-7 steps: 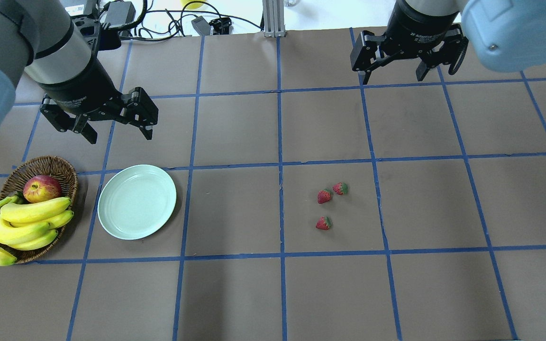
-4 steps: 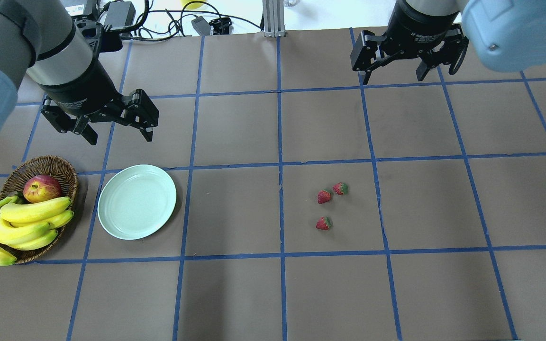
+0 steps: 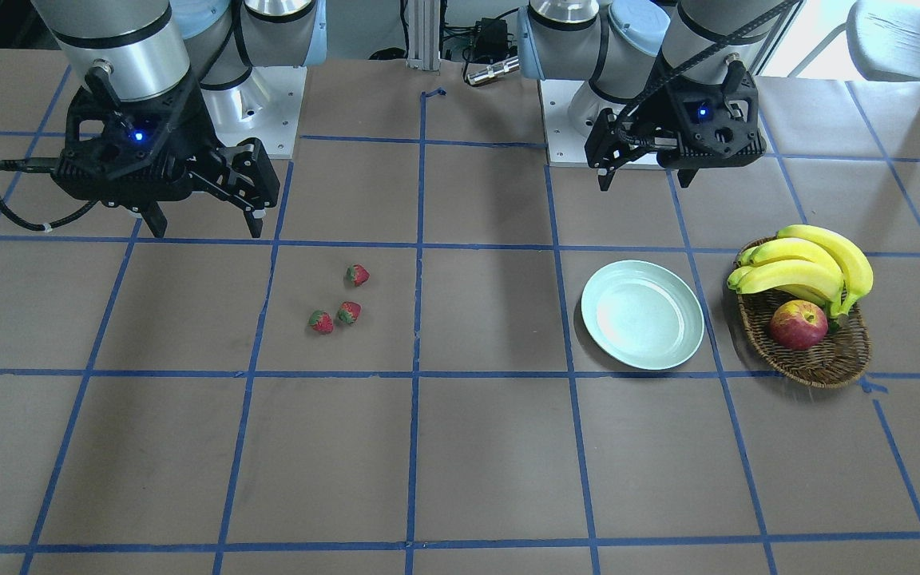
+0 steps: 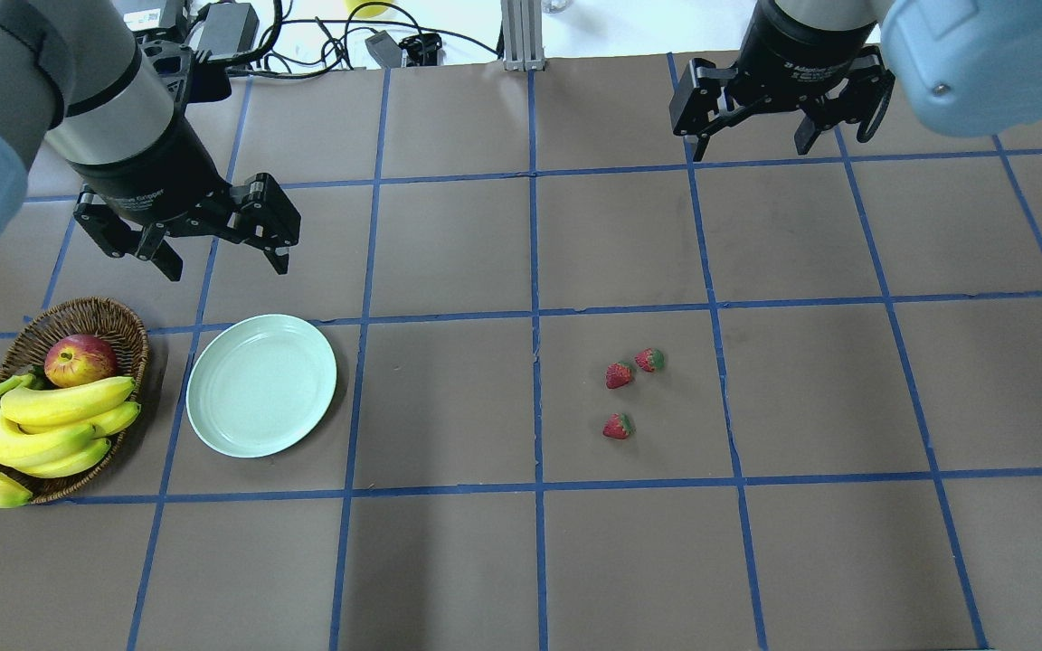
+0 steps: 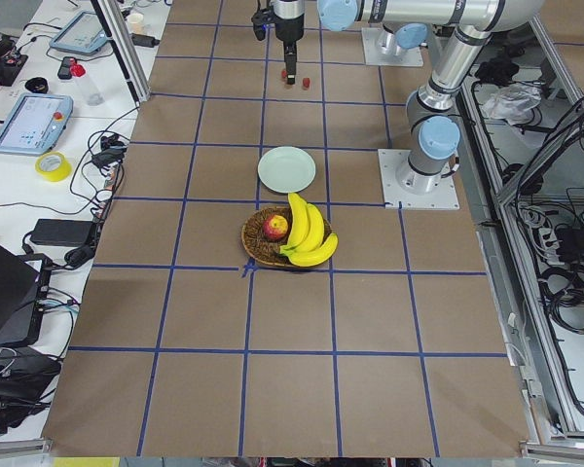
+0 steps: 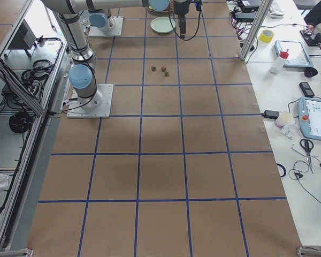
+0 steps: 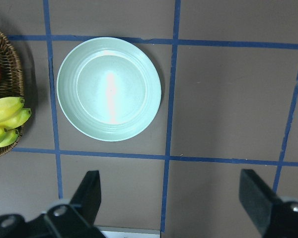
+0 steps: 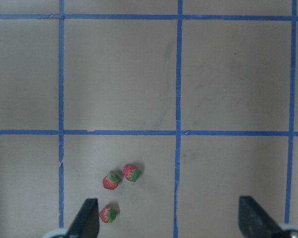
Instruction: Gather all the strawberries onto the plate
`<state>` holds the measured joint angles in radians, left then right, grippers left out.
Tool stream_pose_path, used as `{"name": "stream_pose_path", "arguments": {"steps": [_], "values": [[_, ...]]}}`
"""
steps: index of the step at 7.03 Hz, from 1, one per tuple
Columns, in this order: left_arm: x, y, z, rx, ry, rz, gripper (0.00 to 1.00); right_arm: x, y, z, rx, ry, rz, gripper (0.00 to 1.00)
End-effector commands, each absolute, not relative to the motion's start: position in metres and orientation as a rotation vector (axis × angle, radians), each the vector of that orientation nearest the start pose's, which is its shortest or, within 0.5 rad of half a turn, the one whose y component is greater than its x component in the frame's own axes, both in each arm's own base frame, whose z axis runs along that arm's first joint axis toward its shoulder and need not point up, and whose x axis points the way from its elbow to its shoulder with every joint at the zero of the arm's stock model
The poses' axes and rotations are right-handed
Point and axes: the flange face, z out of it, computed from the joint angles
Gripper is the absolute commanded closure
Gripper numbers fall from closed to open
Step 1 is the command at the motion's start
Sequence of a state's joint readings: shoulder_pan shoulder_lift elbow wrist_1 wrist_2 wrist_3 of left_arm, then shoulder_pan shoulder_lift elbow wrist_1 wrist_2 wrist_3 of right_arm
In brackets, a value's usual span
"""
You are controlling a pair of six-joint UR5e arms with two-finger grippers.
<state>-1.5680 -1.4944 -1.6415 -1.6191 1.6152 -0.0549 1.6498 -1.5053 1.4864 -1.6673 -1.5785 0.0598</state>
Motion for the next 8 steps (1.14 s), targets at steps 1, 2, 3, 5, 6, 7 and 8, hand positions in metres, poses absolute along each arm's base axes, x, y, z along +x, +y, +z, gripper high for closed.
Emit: {"name": "stream_pose_path", "arguments": {"steps": [1, 2, 3, 5, 6, 7, 8], "values": [[-0.1261, -0.4561, 0.4847, -0.089, 3.094, 0.07, 0.0, 0.1744, -0.5182, 0.5061, -0.028, 3.136, -0.179, 0.0], [-0.1261, -0.4561, 0.4847, -0.091, 3.094, 0.07, 0.0, 0.1744, -0.5184, 0.5063, -0.028, 3.136, -0.181, 0.0], [-0.1261, -0.4561, 0.4847, -0.091, 3.094, 0.07, 0.0, 0.1744, -0.5184, 0.5063, -0.026, 3.136, -0.181, 0.0], [-0.1272, -0.4562, 0.4838, -0.089, 3.099, 0.065, 0.0, 0.1751, -0.5174, 0.5069, -0.031, 3.136, -0.181, 0.0], [-0.1264, -0.4566, 0.4839, -0.091, 3.097, 0.063, 0.0, 0.1761, -0.5175, 0.508, -0.031, 3.133, -0.188, 0.0], [-0.1257, -0.4569, 0.4841, -0.094, 3.097, 0.06, 0.0, 0.1763, -0.5175, 0.5086, -0.033, 3.132, -0.188, 0.0], [-0.1257, -0.4571, 0.4842, -0.094, 3.097, 0.058, 0.0, 0.1763, -0.518, 0.509, -0.052, 3.132, -0.185, 0.0]]}}
